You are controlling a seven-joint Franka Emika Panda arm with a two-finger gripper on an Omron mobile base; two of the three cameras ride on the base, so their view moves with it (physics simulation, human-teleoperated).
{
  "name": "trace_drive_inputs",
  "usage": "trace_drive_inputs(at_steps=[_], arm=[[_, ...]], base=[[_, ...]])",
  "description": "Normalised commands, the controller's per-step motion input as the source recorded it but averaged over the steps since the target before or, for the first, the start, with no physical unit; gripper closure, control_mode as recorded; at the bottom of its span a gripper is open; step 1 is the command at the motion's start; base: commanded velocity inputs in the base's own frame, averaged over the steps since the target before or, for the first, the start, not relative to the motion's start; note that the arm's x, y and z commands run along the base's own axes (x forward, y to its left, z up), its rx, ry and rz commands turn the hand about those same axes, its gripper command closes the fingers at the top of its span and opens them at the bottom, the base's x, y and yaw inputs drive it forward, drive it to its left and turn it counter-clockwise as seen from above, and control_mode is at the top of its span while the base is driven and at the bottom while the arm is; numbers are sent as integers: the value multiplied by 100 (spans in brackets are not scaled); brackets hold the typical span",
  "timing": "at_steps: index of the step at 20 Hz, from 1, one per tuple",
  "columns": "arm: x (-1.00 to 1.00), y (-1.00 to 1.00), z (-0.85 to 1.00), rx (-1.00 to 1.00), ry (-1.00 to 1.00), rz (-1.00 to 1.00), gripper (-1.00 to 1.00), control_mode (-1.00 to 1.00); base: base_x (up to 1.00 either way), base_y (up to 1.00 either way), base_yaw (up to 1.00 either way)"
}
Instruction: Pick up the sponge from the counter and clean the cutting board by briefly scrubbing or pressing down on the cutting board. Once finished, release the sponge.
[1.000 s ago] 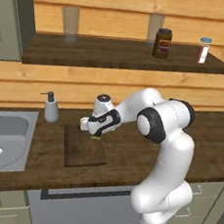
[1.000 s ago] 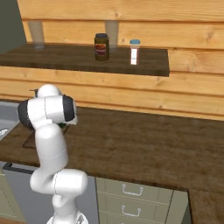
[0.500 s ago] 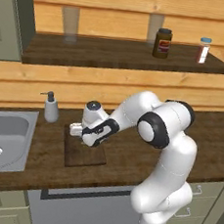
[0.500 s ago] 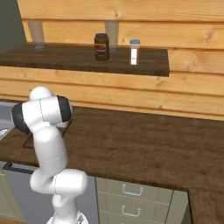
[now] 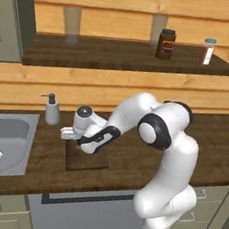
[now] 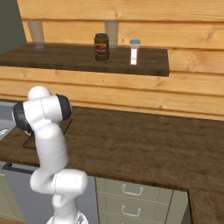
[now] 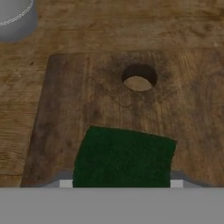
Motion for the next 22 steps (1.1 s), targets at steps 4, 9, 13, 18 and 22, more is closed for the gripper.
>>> trace_drive_inputs(at_steps=[4, 9, 13, 18, 22], arm=[[-4, 50, 0, 0, -6, 0, 100, -100], [-28, 37, 0, 0, -7, 0, 100, -100], [-46, -5, -14, 0, -3, 0, 100, -100], [-21, -49, -16, 0, 0, 0, 100, -100], [0, -65, -8, 1, 0, 0, 100, -100]], base=[[0, 0, 0], [0, 0, 0], [0, 0, 0], [0, 0, 0], [0, 0, 0]])
